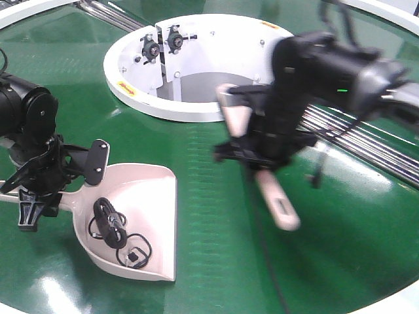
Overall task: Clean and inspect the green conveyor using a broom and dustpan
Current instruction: 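Lift the brush back and set it down beside the cables' old spot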
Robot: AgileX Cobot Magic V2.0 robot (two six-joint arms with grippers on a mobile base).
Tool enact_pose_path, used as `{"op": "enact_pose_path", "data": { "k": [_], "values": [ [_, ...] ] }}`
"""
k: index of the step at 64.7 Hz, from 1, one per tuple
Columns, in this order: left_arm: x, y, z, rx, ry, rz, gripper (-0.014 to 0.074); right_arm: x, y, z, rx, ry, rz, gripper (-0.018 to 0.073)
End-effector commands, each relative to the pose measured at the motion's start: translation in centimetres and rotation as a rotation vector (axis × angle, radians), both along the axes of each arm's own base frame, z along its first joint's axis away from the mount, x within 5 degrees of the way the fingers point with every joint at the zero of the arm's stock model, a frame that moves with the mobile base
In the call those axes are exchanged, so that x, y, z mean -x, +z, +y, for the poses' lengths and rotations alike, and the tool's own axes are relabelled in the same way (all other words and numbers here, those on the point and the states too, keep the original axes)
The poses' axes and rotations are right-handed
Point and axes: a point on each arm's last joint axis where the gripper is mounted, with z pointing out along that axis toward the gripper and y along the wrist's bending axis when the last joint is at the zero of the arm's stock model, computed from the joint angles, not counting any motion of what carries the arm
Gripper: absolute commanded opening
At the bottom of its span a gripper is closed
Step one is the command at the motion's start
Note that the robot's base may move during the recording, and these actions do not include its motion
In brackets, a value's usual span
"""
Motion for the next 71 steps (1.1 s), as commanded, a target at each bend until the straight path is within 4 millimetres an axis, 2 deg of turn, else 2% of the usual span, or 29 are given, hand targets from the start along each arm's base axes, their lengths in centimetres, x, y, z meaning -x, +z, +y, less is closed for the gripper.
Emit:
{"op": "enact_pose_path", "data": {
  "k": [1,15,29,37,56,71],
  "values": [
    [0.1,2.0,-0.2,0.02,-0.004,-0.06,-0.0006,1.7,2.1,-3.4,0.021,0.003,0.003,-0.0004],
    [0.1,2.0,-0.2,0.02,-0.004,-0.06,-0.0006,3.6,-0.4,-7.9,0.063,-0.019,0.094,-0.0004],
    [0.1,2.0,-0.2,0.02,-0.004,-0.06,-0.0006,4.8,-3.7,-10.2,0.082,-0.075,0.13,-0.0004],
    [0.1,2.0,-0.2,0.02,-0.004,-0.06,-0.0006,5.4,-5.2,-10.6,0.109,-0.069,0.138,-0.0004],
    [0.1,2.0,-0.2,0.02,-0.004,-0.06,-0.0006,5.5,-6.9,-10.7,0.124,-0.064,0.153,-0.0004],
    [0.1,2.0,-0.2,0.02,-0.004,-0.06,-0.0006,5.5,-7.2,-10.6,0.118,-0.073,0.17,-0.0004]
  ]
}}
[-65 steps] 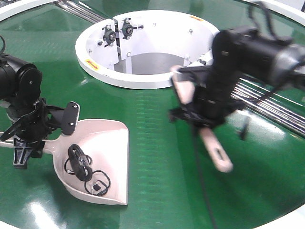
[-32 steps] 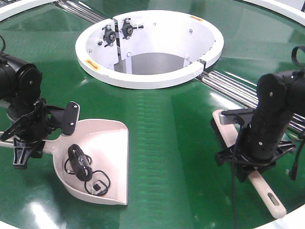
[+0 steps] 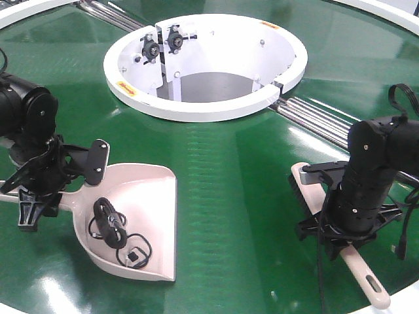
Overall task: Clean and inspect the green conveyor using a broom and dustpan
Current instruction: 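Lift the brush back and set it down beside the cables' old spot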
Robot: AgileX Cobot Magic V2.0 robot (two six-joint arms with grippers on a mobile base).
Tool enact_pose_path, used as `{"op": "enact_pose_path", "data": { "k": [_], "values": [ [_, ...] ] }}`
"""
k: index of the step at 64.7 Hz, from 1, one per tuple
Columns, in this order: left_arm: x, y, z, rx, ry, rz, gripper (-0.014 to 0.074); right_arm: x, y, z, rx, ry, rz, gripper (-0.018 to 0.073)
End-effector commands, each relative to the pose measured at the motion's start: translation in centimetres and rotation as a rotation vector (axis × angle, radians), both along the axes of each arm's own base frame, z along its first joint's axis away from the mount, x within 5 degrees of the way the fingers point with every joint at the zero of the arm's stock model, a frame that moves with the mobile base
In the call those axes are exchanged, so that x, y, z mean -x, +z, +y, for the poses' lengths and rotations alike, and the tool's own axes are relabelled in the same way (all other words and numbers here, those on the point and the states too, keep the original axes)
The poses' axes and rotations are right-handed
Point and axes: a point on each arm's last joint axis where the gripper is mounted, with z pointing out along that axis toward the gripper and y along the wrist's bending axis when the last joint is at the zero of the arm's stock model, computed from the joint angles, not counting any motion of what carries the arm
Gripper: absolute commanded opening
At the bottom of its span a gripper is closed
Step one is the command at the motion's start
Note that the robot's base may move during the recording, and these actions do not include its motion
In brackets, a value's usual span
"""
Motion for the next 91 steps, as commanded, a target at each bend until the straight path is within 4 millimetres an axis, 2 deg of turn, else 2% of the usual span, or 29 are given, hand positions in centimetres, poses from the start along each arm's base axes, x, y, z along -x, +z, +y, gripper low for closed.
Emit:
{"op": "enact_pose_path", "data": {
  "k": [1,19,63,76,91],
  "values": [
    [0.06,1.99,-0.21,0.02,-0.004,-0.06,-0.0006,-0.15,1.54,-0.02,-0.016,-0.004,-0.056,-0.0004],
    [0.06,1.99,-0.21,0.02,-0.004,-0.06,-0.0006,-0.72,1.58,0.25,-0.046,-0.013,-0.121,-0.0004],
    [0.07,1.97,-0.3,0.03,0.0,-0.06,-0.0006,-0.5,1.57,0.2,-0.04,0.006,-0.097,0.0004],
    [0.36,1.94,-0.27,0.027,0.008,-0.029,-0.0005,-0.33,1.57,0.16,-0.036,0.006,-0.077,0.0054],
    [0.68,1.93,0.02,0.015,0.028,0.008,0.0036,-0.2,1.57,0.13,-0.034,0.017,-0.063,0.0186]
  ]
}}
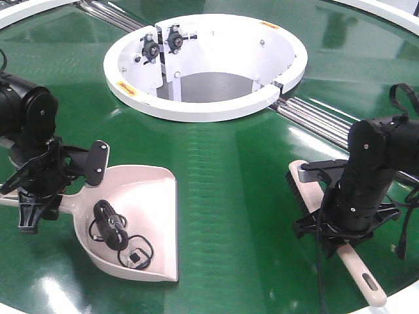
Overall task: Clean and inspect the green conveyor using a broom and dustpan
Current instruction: 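Lift the brush back and set it down beside the cables' old spot, then release the brush and dustpan and raise both grippers away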
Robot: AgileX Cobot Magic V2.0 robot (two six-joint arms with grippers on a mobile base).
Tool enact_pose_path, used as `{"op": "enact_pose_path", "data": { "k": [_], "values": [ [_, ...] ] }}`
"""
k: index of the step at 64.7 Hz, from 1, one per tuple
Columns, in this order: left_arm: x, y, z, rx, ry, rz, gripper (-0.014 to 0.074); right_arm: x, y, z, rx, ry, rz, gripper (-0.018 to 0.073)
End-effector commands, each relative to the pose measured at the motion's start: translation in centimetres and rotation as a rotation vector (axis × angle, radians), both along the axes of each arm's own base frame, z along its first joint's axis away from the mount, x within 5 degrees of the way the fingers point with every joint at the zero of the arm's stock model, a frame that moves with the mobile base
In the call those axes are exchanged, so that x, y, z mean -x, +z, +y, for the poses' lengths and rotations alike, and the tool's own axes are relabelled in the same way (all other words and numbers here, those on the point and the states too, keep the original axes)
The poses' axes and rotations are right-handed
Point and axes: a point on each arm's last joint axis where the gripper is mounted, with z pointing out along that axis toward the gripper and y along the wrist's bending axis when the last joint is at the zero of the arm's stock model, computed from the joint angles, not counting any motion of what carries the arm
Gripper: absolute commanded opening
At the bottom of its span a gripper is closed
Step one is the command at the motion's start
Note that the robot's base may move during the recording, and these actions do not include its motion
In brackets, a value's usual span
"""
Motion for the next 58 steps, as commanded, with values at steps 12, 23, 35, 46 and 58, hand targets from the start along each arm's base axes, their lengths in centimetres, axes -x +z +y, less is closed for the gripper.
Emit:
{"op": "enact_pose_path", "data": {
  "k": [12,23,35,46,58],
  "values": [
    [0.4,1.9,0.0,0.018,0.037,-0.023,0.0155,0.0,1.6,-0.1,-0.011,0.013,-0.047,0.0343],
    [0.3,1.9,0.0,0.027,0.096,-0.047,0.0347,-0.1,1.6,-0.1,-0.012,0.017,-0.047,0.0459],
    [0.3,2.1,0.0,0.035,0.148,-0.066,0.0533,0.0,1.9,-0.1,-0.016,0.017,-0.066,0.0489],
    [1.1,3.5,-0.3,0.099,0.171,-0.084,0.0599,0.5,4.3,-0.2,-0.037,0.017,-0.165,0.0489],
    [2.9,6.6,-0.9,0.24,0.199,-0.141,0.0586,2.4,8.8,-0.6,-0.074,0.017,-0.336,0.0489]
  ]
}}
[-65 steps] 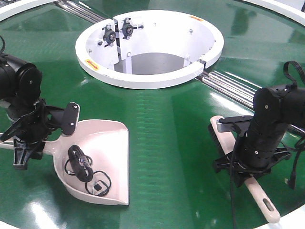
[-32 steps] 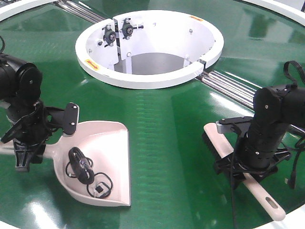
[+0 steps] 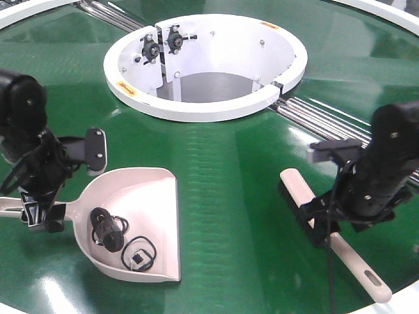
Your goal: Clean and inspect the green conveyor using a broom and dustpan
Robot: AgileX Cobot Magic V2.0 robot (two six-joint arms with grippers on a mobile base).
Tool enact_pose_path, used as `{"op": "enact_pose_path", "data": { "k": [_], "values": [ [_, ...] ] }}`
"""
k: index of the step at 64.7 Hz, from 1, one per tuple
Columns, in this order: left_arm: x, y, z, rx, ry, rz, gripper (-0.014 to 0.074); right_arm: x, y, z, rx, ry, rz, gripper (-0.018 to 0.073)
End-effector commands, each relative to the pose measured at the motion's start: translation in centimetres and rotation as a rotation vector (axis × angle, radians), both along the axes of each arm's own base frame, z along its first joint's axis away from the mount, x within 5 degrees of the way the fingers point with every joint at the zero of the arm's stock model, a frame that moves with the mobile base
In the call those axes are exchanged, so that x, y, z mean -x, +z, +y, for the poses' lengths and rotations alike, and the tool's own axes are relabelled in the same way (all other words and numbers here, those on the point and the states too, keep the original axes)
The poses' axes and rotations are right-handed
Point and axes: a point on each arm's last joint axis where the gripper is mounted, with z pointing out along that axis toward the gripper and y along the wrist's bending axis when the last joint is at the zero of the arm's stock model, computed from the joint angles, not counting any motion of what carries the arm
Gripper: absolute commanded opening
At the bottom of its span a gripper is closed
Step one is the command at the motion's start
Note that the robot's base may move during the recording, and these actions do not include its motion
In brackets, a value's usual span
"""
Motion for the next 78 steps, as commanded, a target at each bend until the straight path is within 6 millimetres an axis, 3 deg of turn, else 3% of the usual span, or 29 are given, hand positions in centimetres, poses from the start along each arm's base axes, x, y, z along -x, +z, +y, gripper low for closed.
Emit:
{"op": "enact_pose_path", "data": {
  "k": [1,19,27,40,48,53,59,71,78],
  "values": [
    [1.6,4.3,-0.4,0.124,0.032,-0.111,0.0586,1.3,4.5,-0.4,-0.039,0.007,-0.178,0.0489],
    [8.1,12.5,0.0,0.346,0.029,-0.36,0.0586,7.4,13.5,-1.8,-0.123,0.041,-0.636,0.0489],
    [11.3,15.8,0.3,0.458,0.017,-0.516,0.0586,10.9,16.0,-2.3,-0.175,0.036,-0.752,0.0487],
    [17.8,20.2,0.6,0.721,0.019,-0.696,0.0586,16.0,17.8,-3.7,-0.189,0.046,-0.952,0.0487],
    [21.3,21.6,1.8,0.854,0.116,-0.861,0.0586,18.8,16.7,-4.4,-0.206,0.045,-1.124,0.0487],
    [22.9,21.2,2.7,0.931,0.212,-0.947,0.0586,19.9,15.0,-4.7,-0.211,0.056,-1.209,0.0487],
    [24.1,19.1,3.6,1.008,0.338,-1.018,0.0586,21.2,12.6,-4.9,-0.208,0.073,-1.29,0.0487],
    [24.3,10.3,5.2,0.99,0.494,-1.141,0.0586,22.8,7.6,-5.3,-0.229,0.075,-1.46,0.0487],
    [24.3,5.6,5.4,1.137,0.603,-1.173,0.0586,23.2,5.7,-5.4,-0.253,0.069,-1.594,0.0487]
  ]
}}
